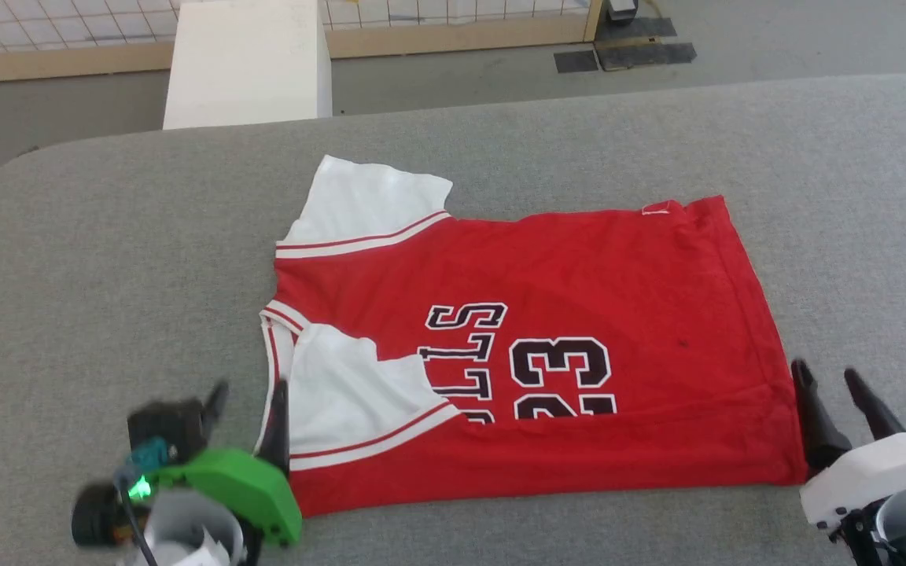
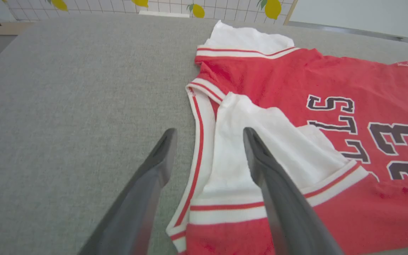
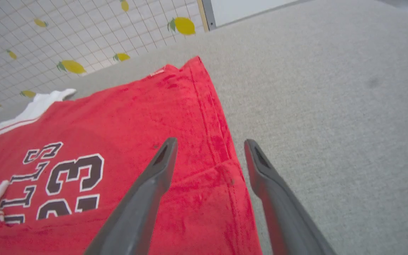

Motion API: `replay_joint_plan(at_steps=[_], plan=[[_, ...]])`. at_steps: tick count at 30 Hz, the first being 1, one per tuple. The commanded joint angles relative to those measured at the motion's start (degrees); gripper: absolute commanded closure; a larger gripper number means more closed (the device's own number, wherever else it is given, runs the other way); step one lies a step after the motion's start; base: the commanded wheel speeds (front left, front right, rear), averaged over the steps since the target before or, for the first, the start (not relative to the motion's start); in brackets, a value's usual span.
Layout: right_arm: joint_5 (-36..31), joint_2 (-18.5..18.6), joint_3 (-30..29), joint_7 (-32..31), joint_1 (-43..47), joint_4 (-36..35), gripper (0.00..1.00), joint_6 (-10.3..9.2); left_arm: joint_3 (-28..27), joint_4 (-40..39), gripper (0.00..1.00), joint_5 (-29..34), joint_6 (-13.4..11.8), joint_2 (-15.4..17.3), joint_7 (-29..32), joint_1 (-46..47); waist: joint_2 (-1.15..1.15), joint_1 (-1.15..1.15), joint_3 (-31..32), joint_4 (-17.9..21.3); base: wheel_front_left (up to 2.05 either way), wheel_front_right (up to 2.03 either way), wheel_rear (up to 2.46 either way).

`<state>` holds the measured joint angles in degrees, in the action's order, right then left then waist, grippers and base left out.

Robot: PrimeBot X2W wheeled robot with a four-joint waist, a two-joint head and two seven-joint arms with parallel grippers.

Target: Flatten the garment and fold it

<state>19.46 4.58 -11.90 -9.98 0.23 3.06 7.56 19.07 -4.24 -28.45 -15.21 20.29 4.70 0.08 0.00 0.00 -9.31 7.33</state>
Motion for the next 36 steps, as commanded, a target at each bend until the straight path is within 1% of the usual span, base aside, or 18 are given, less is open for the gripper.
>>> replay_joint_plan(at_steps=[1, 4, 6, 8, 11, 12, 16, 21, 24, 26, 29, 31, 36], plan=[[0.70, 0.80, 1.26, 3.07, 0.21, -0.96, 0.00, -0.08, -0.20, 0.00, 0.00, 1.57, 1.01, 0.93, -1.62, 2.97, 0.00, 0.00, -1.01, 0.79, 0.00, 0.00, 0.00], [1.65, 3.28, 4.74, 10.56, -0.43, -1.98, 0.00, -0.08, 0.49, 1.41, 0.00, 3.93, 4.40, 2.52, -4.60, 9.66, 0.00, 0.00, -3.01, 1.73, 0.00, 0.00, 0.00], [2.26, 4.94, 6.88, 14.66, -1.43, -1.75, 0.00, -0.08, 1.11, 3.49, 0.00, 5.05, 6.88, 3.43, -5.39, 14.86, 0.00, 0.00, -4.53, 2.37, 0.00, 0.00, 0.00], [2.86, 6.42, 8.96, 17.76, -2.90, -1.55, 0.00, -0.08, 1.61, 6.00, 0.00, 5.87, 9.26, 4.16, -5.46, 20.61, 0.00, 0.00, -6.48, 3.19, 0.00, 0.00, 0.00], [3.53, 8.38, 12.02, 20.62, -5.51, -1.38, 0.00, -0.08, 2.32, 10.44, 0.00, 6.37, 12.48, 4.73, -4.26, 28.85, 0.00, 0.00, -9.37, 4.61, 0.00, 0.00, 0.00], [4.00, 8.77, 12.94, 21.24, -6.65, -1.31, 0.00, -0.08, 2.61, 12.45, 0.00, 6.35, 13.67, 4.87, -3.27, 31.87, 0.00, 0.00, -10.40, 5.23, 0.00, 0.00, 0.00], [4.84, 9.67, 15.60, 22.56, -10.64, -0.85, 0.00, -0.08, 3.64, 19.02, 0.00, 6.58, 17.12, 5.45, 1.46, 42.22, 0.00, 0.00, -14.44, 7.63, 0.00, 0.00, 0.00], [5.78, 9.60, 18.09, 23.50, -14.68, -0.46, 0.00, -0.08, 4.26, 26.49, 0.00, 5.66, 19.30, 6.08, 10.64, 53.08, 0.00, 0.00, -18.96, 10.56, 0.00, 0.00, 0.00], [5.46, 9.39, 18.72, 23.90, -16.37, -0.07, 0.00, -0.08, 4.76, 30.42, 0.00, 5.60, 19.23, 6.39, 17.77, 58.44, 0.00, 0.00, -20.94, 12.15, 0.00, 0.00, 0.00], [4.87, 9.21, 18.82, 24.04, -16.95, 0.13, 0.00, -0.08, 5.01, 32.20, 0.00, 5.77, 18.04, 6.54, 22.95, 60.83, 0.00, 0.00, -21.96, 13.01, 0.00, 0.00, 0.00], [3.85, 8.78, 18.89, 24.16, -17.61, 0.39, 0.00, -0.08, 5.44, 34.32, 0.00, 6.71, 15.79, 8.00, 31.04, 63.36, 0.00, 0.00, -23.32, 14.36, 0.00, 0.00, 0.00], [3.49, 8.50, 19.06, 24.22, -17.90, 0.51, 0.00, -0.08, 5.04, 34.91, 0.00, 6.79, 13.94, 8.95, 35.19, 63.98, 0.00, 0.00, -23.92, 15.05, 0.00, 0.00, 0.00], [3.10, 8.21, 19.14, 24.33, -18.03, 0.70, 0.00, -0.08, 3.73, 33.83, 0.00, 5.57, 10.60, 10.57, 42.36, 62.82, 0.00, 0.00, -24.74, 15.93, 0.00, 0.00, 0.00]])
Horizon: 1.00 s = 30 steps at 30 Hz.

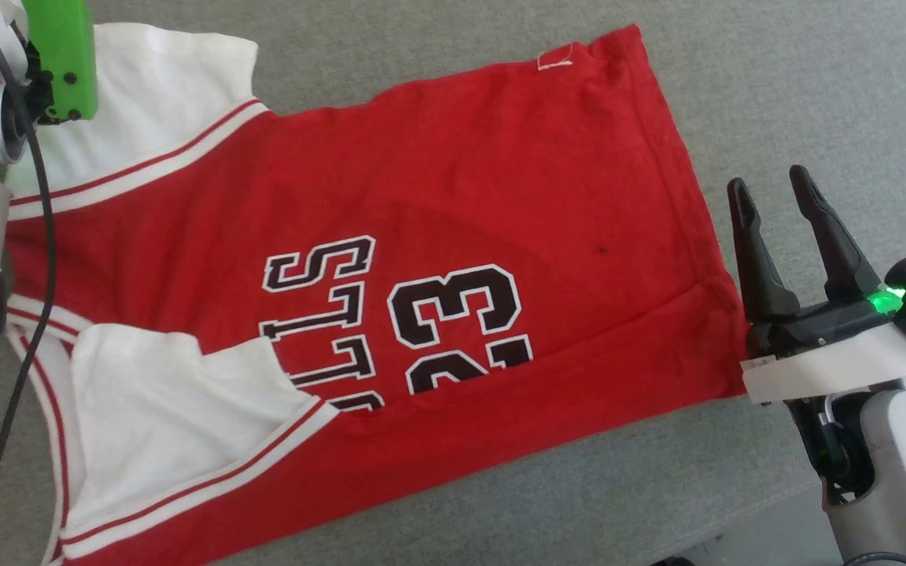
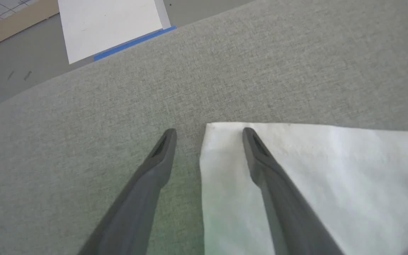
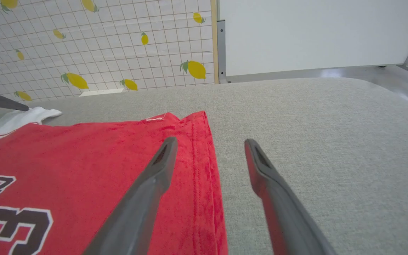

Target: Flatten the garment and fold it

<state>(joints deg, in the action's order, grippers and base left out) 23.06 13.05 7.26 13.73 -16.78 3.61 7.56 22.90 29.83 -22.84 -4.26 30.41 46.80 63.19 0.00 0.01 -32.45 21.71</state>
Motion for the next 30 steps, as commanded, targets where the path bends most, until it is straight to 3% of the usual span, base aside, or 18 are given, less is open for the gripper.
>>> replay_joint_plan(at_steps=[1, 3, 4, 5, 6, 12, 18, 23, 30], plan=[[-0.73, -0.19, -0.02, 0.56, -0.97, 0.25, 0.00, -0.08, -0.20, -0.74, 0.00, -0.12, -1.03, 0.83, 1.59, -0.80, 0.00, -0.01, -1.72, 1.60, 0.00, 0.00, 0.00], [-1.00, -0.16, -0.05, 0.57, -0.97, 0.27, 0.00, -0.08, -0.25, -1.96, 0.00, -0.21, -2.14, 1.34, 3.55, -1.78, 0.00, -0.01, -1.88, 1.62, 0.00, 0.00, 0.00], [-1.12, -0.10, 0.00, 0.47, -1.02, 0.27, 0.00, -0.08, -0.29, -2.43, 0.52, -0.21, -2.68, 1.56, 4.34, -2.21, 0.00, -0.01, -1.92, 1.57, 0.00, 0.00, 0.00], [-1.27, 0.01, 0.02, 0.26, -1.16, 0.25, 0.00, -0.08, -0.02, -3.04, 0.80, -0.26, -2.84, 1.78, 5.56, -2.79, 0.00, -0.01, -1.94, 1.48, 0.00, 0.00, 0.00], [-1.36, 0.12, 0.04, 0.00, -1.34, 0.23, 0.00, -0.08, 0.09, -3.59, 1.00, -0.52, -2.83, 1.87, 6.47, -3.20, 0.00, -0.01, -1.96, 1.38, 0.00, 0.00, 0.00], [-1.56, 2.54, 1.09, -5.18, -6.15, -0.04, 0.00, -0.08, 0.09, -7.82, 1.00, -1.59, -3.36, 2.35, 9.01, -4.64, 0.00, -0.01, -2.03, 0.49, 0.00, 0.00, 0.00], [1.81, 5.04, 3.66, -19.72, -17.84, 3.97, 0.00, -0.08, 0.40, -11.13, 1.00, -2.23, -3.05, 1.96, 8.94, -4.68, 0.00, -0.01, -2.22, -1.27, 0.00, 0.00, 0.00], [5.29, 4.18, 5.23, -33.53, -29.81, 13.26, 0.00, -0.08, 1.13, -12.63, 1.00, -2.23, -2.29, 0.81, 7.22, -3.51, 0.00, -0.01, -3.03, -3.05, 0.00, 0.00, 0.00], [6.16, 1.59, 4.05, -47.33, -40.99, 27.81, 0.00, -0.08, 2.34, -12.32, 1.00, -2.19, -1.14, -1.11, 4.86, -1.63, 0.00, -0.01, -4.18, -5.21, 0.00, 0.00, 0.00]])
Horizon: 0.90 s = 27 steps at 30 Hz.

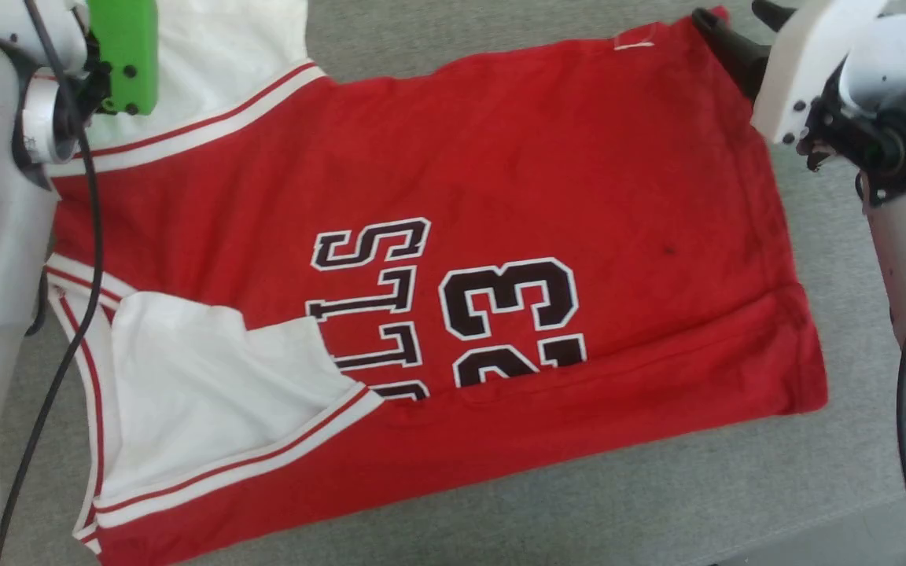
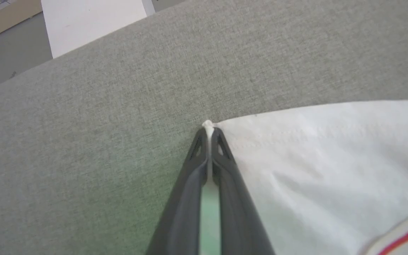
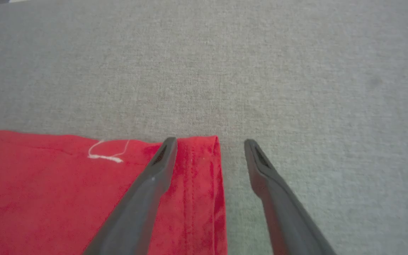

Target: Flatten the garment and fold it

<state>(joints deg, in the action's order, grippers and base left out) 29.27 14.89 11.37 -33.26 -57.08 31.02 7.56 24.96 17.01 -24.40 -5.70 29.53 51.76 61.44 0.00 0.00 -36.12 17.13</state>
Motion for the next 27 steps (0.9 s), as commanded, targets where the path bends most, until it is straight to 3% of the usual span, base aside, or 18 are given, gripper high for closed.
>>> replay_joint_plan(at_steps=[1, 2, 3, 4, 7, 13, 19, 21, 27], plan=[[-0.40, -0.48, -0.31, -1.74, -1.61, 1.88, 0.00, -0.08, 0.39, 0.60, 1.00, -0.66, 0.46, -0.40, -0.40, 0.29, 0.00, 0.00, -0.60, -0.81, 0.00, 0.00, 0.00], [-1.11, -0.64, -0.52, -3.68, -2.64, 3.72, 0.00, -0.08, 0.49, 0.70, 1.00, -0.70, 0.62, -0.60, -0.87, 0.49, 0.00, 0.00, -0.71, -1.04, 0.00, 0.00, 0.00], [-1.89, -0.75, -0.70, -5.44, -3.34, 5.19, 0.22, -0.08, 0.54, 0.85, 1.00, -0.75, 0.74, -0.74, -1.20, 0.60, 0.00, 0.00, -0.76, -1.18, 0.00, 0.00, 0.00], [-3.04, -0.90, -0.79, -7.75, -4.08, 6.80, 0.56, -0.08, 0.58, 1.08, 1.00, -0.85, 0.85, -0.91, -1.57, 0.67, 0.00, 0.00, -0.77, -1.32, 0.00, 0.00, 0.00], [-6.23, -1.03, -0.54, -11.40, -5.37, 8.17, 0.99, -0.08, 0.64, 1.53, 1.00, -1.17, 1.29, -1.33, -2.89, 0.78, 0.00, 0.00, -0.72, -1.65, 0.00, 0.00, 0.00], [-8.63, -1.62, -1.40, -7.72, -4.07, 5.49, 1.00, -0.08, 0.08, 2.01, 1.00, -1.15, 2.38, -1.69, -9.99, 0.58, 0.00, 0.00, 0.76, -2.16, 0.00, 0.00, 0.00], [-5.55, -0.36, 0.40, 2.57, 2.68, -0.54, 1.00, -0.08, -1.67, 1.18, 1.00, -2.89, 3.66, -1.81, -19.58, -3.93, 0.00, 0.00, 5.56, -3.30, 0.00, 0.00, 0.00], [-4.20, 1.44, 1.77, 9.12, 7.35, -4.14, 1.00, -0.08, -2.81, -1.52, 1.00, -4.42, 3.98, -1.95, -24.58, -8.68, 0.00, 0.00, 9.01, -4.20, 0.00, 0.00, 0.00], [-2.15, 5.25, 3.77, 20.15, 17.72, -9.41, 1.00, -0.08, -5.02, -9.32, 1.00, -7.84, 2.49, -1.43, -30.40, -22.67, 0.00, 0.00, 16.37, -6.12, 0.00, 0.00, 0.00]])
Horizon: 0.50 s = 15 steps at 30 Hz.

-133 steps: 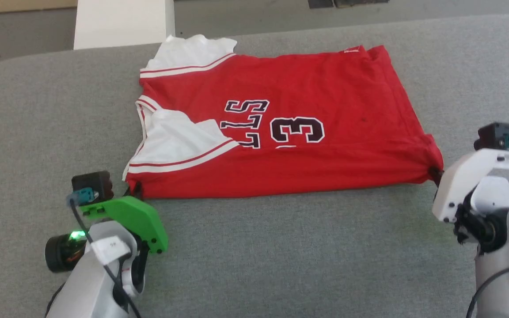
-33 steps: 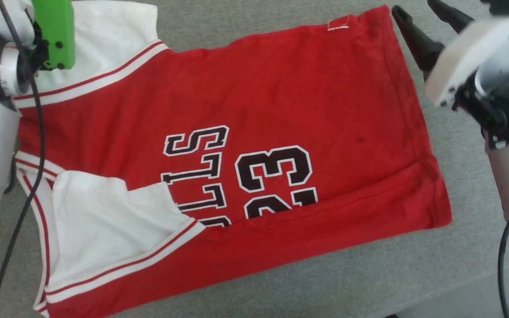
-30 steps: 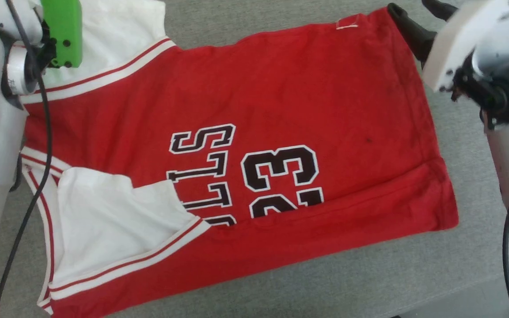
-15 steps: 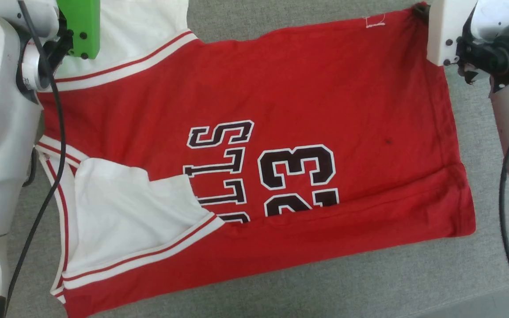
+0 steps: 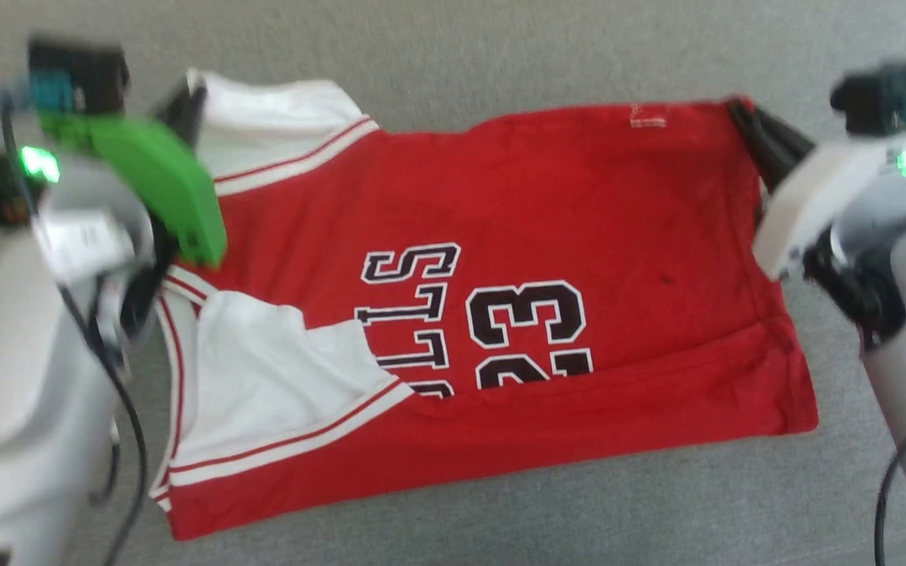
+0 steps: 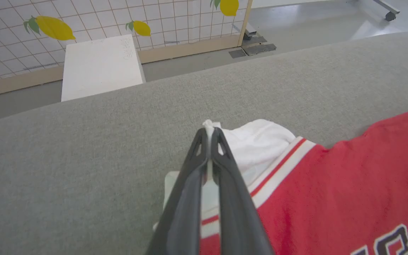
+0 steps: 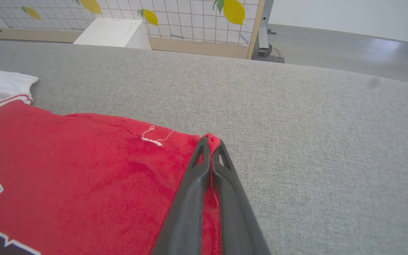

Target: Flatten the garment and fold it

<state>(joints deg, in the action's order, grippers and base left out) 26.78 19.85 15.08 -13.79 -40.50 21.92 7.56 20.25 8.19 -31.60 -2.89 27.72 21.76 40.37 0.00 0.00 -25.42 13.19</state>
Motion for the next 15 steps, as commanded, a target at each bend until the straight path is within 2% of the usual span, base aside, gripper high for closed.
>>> replay_joint_plan(at_steps=[1, 6, 9, 15], plan=[[0.60, 0.78, 0.19, 1.76, 2.62, -0.90, 1.00, -0.08, -0.68, -1.90, 1.00, -1.20, -0.70, 0.52, -0.85, -3.91, 0.00, 0.00, 6.50, -2.45, 0.00, 0.00, 0.00], [1.42, 3.35, -0.31, 5.65, 10.66, -2.59, 1.00, -0.08, -2.99, -9.29, 1.00, -4.70, -3.50, 0.48, -3.70, -17.58, 0.00, 0.00, 11.11, -4.37, 0.00, 0.00, 0.00], [1.48, 4.82, -1.24, 5.54, 14.64, -2.53, 1.00, -0.08, -3.97, -12.68, 1.00, -6.66, -5.22, 0.05, -4.80, -25.42, 0.00, 0.00, 12.89, -5.50, 0.00, 0.00, 0.00], [1.16, 7.38, -2.68, 2.07, 21.18, -3.27, 1.00, -0.08, -2.68, -15.07, 1.00, -9.60, -5.79, -1.23, -4.94, -36.13, 0.00, 0.00, 14.23, -8.43, 0.00, 0.00, 0.00]])
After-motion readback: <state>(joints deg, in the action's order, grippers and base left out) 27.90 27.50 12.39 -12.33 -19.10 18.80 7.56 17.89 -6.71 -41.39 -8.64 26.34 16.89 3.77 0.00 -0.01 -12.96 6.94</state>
